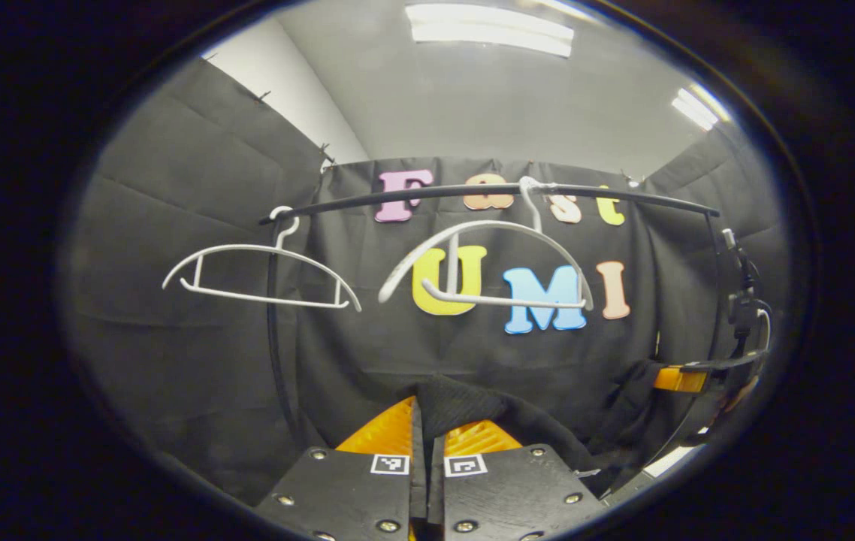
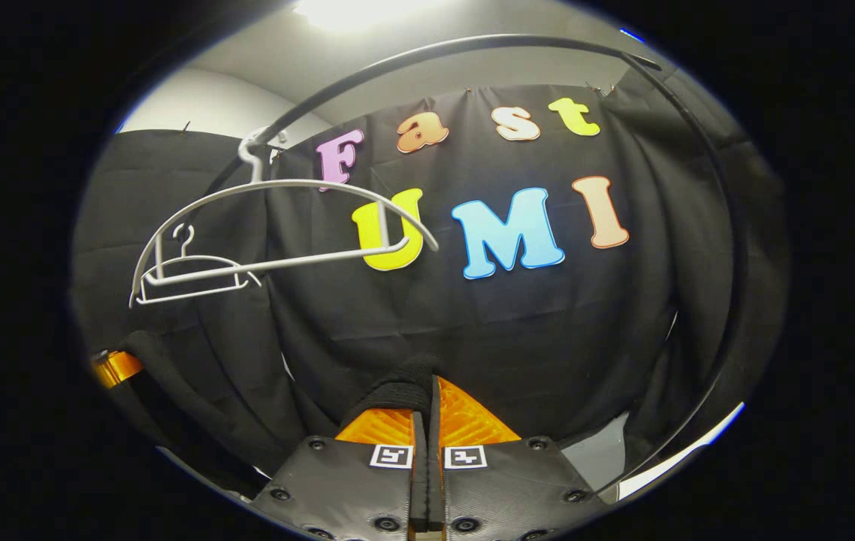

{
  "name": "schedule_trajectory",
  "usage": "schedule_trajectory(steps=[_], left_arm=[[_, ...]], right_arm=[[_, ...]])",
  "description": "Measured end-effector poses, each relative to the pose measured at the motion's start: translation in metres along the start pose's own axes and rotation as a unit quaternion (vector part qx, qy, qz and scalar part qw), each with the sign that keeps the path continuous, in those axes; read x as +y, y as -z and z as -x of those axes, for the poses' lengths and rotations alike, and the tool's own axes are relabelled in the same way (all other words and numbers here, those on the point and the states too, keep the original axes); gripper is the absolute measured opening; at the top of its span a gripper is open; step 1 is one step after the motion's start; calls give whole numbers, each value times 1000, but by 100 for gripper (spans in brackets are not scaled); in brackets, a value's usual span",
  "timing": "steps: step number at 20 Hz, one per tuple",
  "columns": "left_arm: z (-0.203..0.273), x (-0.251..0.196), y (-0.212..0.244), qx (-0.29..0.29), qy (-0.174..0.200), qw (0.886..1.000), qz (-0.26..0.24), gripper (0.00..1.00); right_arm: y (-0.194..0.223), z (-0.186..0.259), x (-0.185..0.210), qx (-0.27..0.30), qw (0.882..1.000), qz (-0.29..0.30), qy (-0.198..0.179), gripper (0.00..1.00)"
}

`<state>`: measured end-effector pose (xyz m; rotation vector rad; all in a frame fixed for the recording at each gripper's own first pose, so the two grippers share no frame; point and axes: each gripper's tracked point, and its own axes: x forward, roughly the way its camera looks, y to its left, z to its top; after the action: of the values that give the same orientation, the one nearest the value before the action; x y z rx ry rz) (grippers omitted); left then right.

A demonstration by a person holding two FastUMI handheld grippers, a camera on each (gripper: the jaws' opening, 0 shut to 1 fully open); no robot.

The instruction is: Grasp the clothes on the hanger with both hands and then place them into the laundry hamper below.

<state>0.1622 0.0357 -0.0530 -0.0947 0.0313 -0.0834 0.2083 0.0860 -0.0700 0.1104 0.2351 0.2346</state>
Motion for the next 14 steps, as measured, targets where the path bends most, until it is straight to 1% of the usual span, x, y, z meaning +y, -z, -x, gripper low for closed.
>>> schedule_trajectory(steps=[6, 7, 9, 12, 14], left_arm=[[-3, -40, 35, 18, 43, 999, 15, 1], [-4, -45, 42, 23, 48, 998, 19, 2], [-2, -52, 57, 32, 56, 998, 26, 1], [9, -65, 83, 54, 65, 996, 27, 2], [8, -73, 104, 71, 71, 995, 26, 2]], right_arm=[[38, 25, 31, 35, 999, 11, -20, 1], [44, 27, 35, 41, 999, 12, -23, 0], [60, 31, 43, 53, 998, 13, -29, 1], [90, 38, 52, 77, 996, 9, -36, 0], [112, 42, 57, 95, 995, 6, -39, 1]])
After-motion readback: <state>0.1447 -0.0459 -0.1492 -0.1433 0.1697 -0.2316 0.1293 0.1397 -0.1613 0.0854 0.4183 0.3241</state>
